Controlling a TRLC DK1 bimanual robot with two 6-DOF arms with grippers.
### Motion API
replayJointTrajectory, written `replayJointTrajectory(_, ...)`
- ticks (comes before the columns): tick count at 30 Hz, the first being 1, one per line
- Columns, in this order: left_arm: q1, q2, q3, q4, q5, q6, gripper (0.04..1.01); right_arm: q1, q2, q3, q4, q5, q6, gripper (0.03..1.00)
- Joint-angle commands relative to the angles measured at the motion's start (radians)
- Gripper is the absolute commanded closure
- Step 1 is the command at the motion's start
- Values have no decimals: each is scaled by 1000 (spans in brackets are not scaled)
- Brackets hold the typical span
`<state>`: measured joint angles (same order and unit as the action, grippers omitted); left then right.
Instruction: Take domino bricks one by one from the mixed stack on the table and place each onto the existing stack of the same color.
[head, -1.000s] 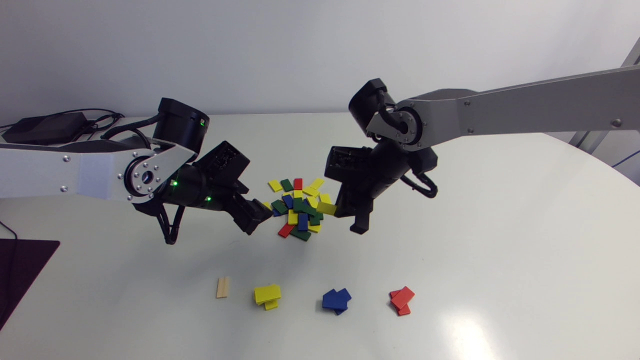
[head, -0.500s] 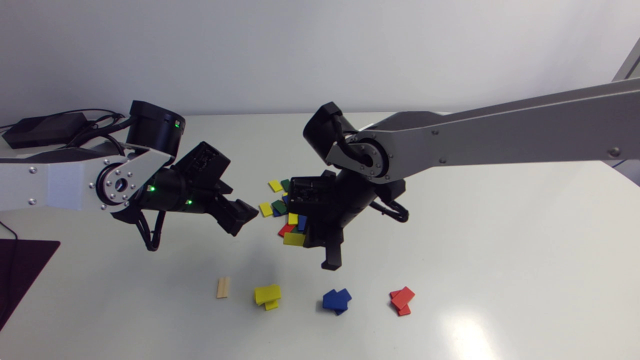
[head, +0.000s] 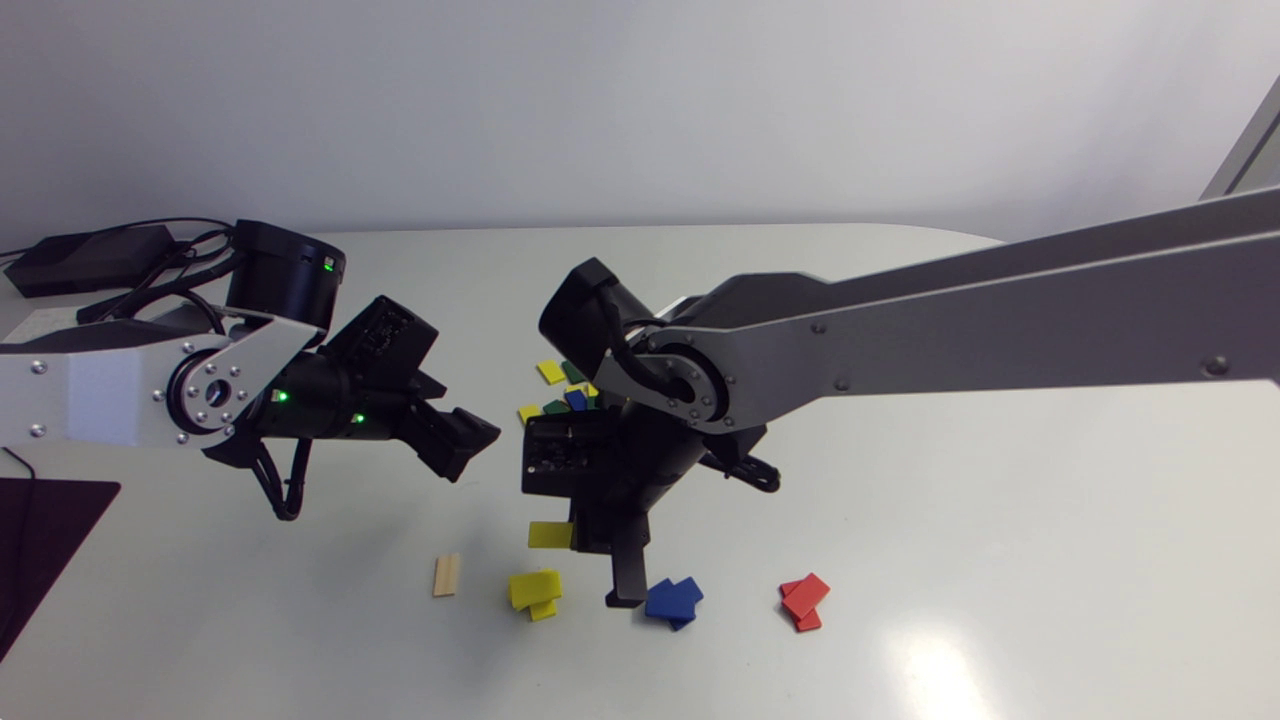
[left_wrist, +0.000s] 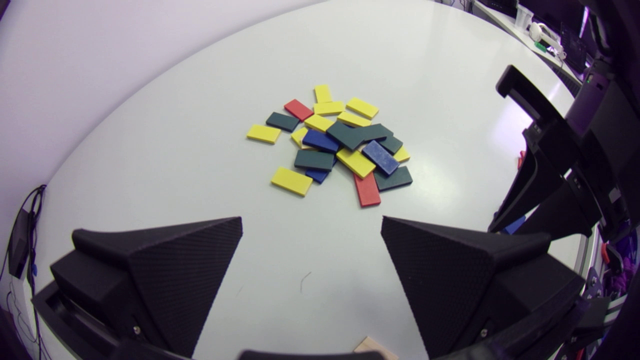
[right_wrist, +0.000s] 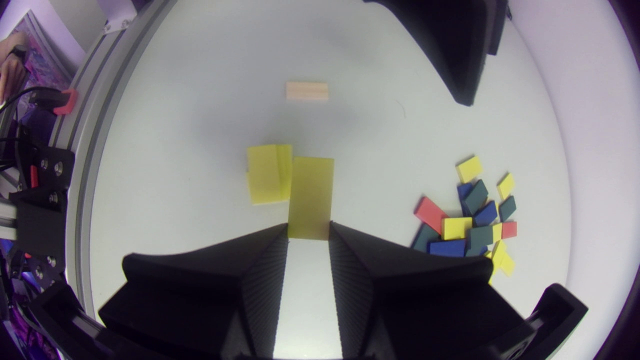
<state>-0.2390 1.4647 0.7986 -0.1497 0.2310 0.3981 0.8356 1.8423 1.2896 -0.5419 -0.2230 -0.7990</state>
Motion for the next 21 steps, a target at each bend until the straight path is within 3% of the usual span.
replayJointTrajectory(1, 10, -20, -38, 18, 1, -19, 52, 36, -12, -15, 7, 17, 26, 900)
replayJointTrajectory(8, 9, -30, -45, 22, 1, -22, 52, 79, -6, -13, 8, 28, 46, 900)
replayJointTrajectory(21, -3, -4, -38, 42, 1, -25, 54, 102, 28, -38, 34, 30, 61, 900)
